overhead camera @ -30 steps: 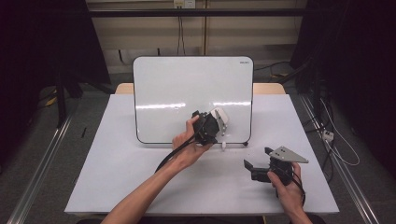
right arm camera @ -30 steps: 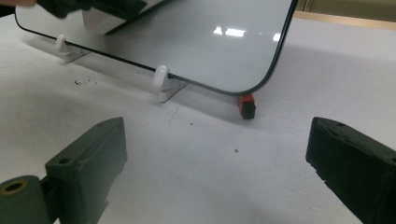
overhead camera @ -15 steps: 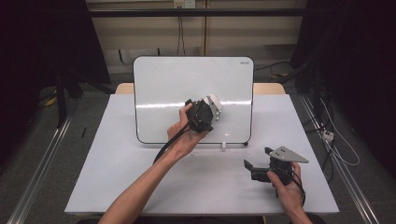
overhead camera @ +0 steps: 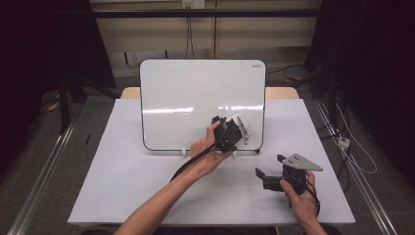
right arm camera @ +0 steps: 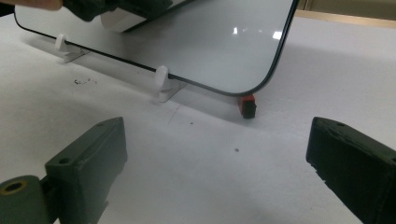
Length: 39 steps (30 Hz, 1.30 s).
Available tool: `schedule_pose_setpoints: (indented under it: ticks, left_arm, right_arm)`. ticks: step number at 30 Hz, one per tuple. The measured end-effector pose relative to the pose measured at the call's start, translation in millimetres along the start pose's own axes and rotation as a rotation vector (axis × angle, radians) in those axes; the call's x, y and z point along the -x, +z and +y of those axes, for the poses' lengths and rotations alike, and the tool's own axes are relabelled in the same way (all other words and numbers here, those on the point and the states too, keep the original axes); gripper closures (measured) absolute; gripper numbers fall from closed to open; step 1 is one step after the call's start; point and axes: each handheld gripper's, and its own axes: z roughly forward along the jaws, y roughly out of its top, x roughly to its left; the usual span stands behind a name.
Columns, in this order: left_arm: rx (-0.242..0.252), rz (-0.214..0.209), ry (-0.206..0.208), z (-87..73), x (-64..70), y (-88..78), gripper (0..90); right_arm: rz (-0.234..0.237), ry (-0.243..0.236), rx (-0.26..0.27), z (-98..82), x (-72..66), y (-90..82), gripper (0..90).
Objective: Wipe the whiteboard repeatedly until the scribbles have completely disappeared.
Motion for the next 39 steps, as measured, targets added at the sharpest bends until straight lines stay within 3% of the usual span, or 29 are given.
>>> schedule_pose_setpoints:
  ticks: [2, 6, 11, 18, 19, 20, 21, 23, 26, 27, 28, 29, 31, 35, 39]
  left_arm:
    - [-0.019, -0.009, 0.051, -3.8, 6.3, -1.8, 30.9]
    - [-0.011, -0.029, 0.088, -14.5, 15.6, -3.1, 30.8]
    - [-0.021, -0.041, 0.11, -18.5, 12.3, -5.4, 31.0]
    - [-0.022, -0.037, 0.08, -28.3, 3.8, -8.6, 31.0]
    - [-0.034, -0.036, 0.093, -29.5, 1.4, -9.8, 31.0]
    - [-0.027, -0.033, 0.069, -32.7, -0.3, -10.4, 31.0]
    - [-0.033, -0.034, 0.077, -34.8, -3.6, -11.5, 31.0]
    - [-0.025, -0.03, 0.05, -39.2, -7.0, -12.6, 31.0]
    - [-0.041, -0.024, 0.045, -43.7, -14.0, -15.5, 31.0]
    - [-0.024, -0.026, 0.02, -45.1, -14.5, -14.8, 31.0]
    - [-0.033, -0.025, 0.021, -46.8, -18.2, -16.2, 31.0]
    - [-0.014, -0.025, -0.017, -48.4, -18.2, -15.4, 31.0]
    - [-0.033, -0.022, -0.001, -49.5, -23.2, -17.3, 31.0]
    - [-0.018, -0.018, -0.048, -52.5, -28.8, -18.1, 31.0]
    - [-0.03, -0.007, -0.066, -57.8, -39.6, -21.0, 31.0]
  right_arm:
    - [-0.001, 0.001, -0.002, 0.1, -0.3, -0.1, 5.4]
    - [-0.003, 0.0, 0.002, 0.0, 0.2, -0.1, 5.4]
    - [-0.004, -0.001, 0.0, 0.0, 0.0, -0.3, 5.4]
    - [-0.005, 0.003, 0.004, -0.6, 1.3, -1.8, 5.4]
    - [-0.004, 0.002, 0.004, -0.7, 1.3, -1.9, 5.4]
    - [-0.006, 0.0, 0.004, -0.7, 1.3, -2.1, 5.4]
    - [-0.006, 0.0, 0.003, -0.7, 1.3, -2.3, 5.4]
    - [-0.007, 0.001, 0.003, -0.7, 1.3, -2.0, 5.4]
    - [-0.007, 0.003, 0.002, -0.5, 0.9, -1.7, 5.4]
    - [-0.007, 0.001, 0.003, -0.4, 0.6, -1.6, 5.4]
    - [-0.008, 0.002, 0.002, -0.4, 0.4, -1.7, 5.4]
    - [-0.007, 0.002, 0.002, -0.4, 0.4, -1.6, 5.4]
    - [-0.008, 0.004, 0.001, -0.5, 0.6, -1.5, 5.4]
    - [-0.008, 0.002, 0.002, -0.4, 0.6, -1.5, 5.4]
    - [-0.009, 0.003, 0.002, -0.6, 1.0, -1.8, 5.4]
